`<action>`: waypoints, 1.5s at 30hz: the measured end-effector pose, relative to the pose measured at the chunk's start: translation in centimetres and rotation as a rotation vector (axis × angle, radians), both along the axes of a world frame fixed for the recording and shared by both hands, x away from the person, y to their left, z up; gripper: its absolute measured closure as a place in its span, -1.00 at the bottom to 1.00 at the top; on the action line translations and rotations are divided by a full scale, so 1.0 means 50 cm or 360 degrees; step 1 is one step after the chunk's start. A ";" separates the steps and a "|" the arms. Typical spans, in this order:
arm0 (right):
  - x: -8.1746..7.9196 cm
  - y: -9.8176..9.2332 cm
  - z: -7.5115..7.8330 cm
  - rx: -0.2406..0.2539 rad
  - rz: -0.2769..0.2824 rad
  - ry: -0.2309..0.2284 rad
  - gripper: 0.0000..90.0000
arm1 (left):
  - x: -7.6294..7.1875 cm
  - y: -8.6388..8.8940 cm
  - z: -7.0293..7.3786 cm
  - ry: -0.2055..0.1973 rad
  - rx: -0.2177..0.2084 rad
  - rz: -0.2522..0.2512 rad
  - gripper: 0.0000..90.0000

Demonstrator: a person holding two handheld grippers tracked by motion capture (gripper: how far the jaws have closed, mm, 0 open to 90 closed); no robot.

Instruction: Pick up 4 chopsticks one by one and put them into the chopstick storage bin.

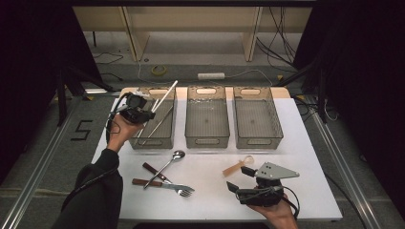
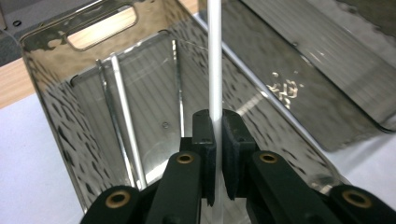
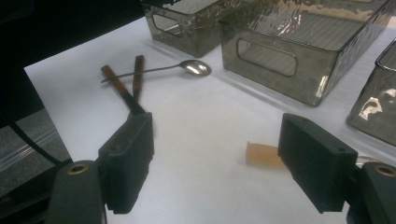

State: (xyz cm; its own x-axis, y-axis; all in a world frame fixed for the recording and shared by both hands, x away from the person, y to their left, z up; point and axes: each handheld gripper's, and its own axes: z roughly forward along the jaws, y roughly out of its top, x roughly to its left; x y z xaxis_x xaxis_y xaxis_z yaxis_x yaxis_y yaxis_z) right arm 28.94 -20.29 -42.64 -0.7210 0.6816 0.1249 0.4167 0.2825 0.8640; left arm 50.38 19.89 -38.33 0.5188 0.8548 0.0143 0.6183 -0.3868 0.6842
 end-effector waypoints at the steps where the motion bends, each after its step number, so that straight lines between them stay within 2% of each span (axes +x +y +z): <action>1: 0.000 0.000 0.000 0.0002 0.0002 0.0000 -0.38 | 0.000 0.000 0.000 0.0000 0.0000 0.0000 0.88; 12: -0.003 0.000 0.002 0.0016 0.0013 -0.0007 -0.39 | 0.032 0.023 -0.028 0.0053 -0.0013 0.0132 0.88; 18: -0.003 0.001 0.002 0.0013 0.0020 -0.0004 -0.38 | 0.046 0.030 -0.044 0.0092 -0.0011 0.0174 0.88; 27: -0.003 0.003 0.001 0.0009 0.0023 -0.0001 -0.38 | 0.054 0.028 -0.059 0.0121 -0.0008 0.0188 0.88; 39: -0.003 0.005 0.000 0.0001 0.0034 0.0000 -0.38 | 0.068 0.027 -0.078 0.0143 -0.0037 0.0234 0.86; 40: -0.003 0.005 0.000 0.0000 0.0038 -0.0001 -0.38 | 0.068 0.028 -0.083 0.0140 -0.0045 0.0244 0.84; 43: -0.003 0.005 0.000 0.0001 0.0040 0.0002 -0.38 | 0.067 0.024 -0.086 0.0142 -0.0019 0.0235 0.47; 45: -0.003 0.005 0.000 -0.0001 0.0043 0.0003 -0.38 | 0.064 0.022 -0.081 0.0156 -0.0019 0.0218 0.35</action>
State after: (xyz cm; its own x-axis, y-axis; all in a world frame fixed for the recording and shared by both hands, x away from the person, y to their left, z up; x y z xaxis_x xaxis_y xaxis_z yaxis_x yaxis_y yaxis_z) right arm 28.79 -20.03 -42.65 -0.7388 0.6621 0.1258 0.4105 0.2941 0.8631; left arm 53.59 20.99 -42.38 0.3956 0.9175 -0.0415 0.7288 -0.2861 0.6221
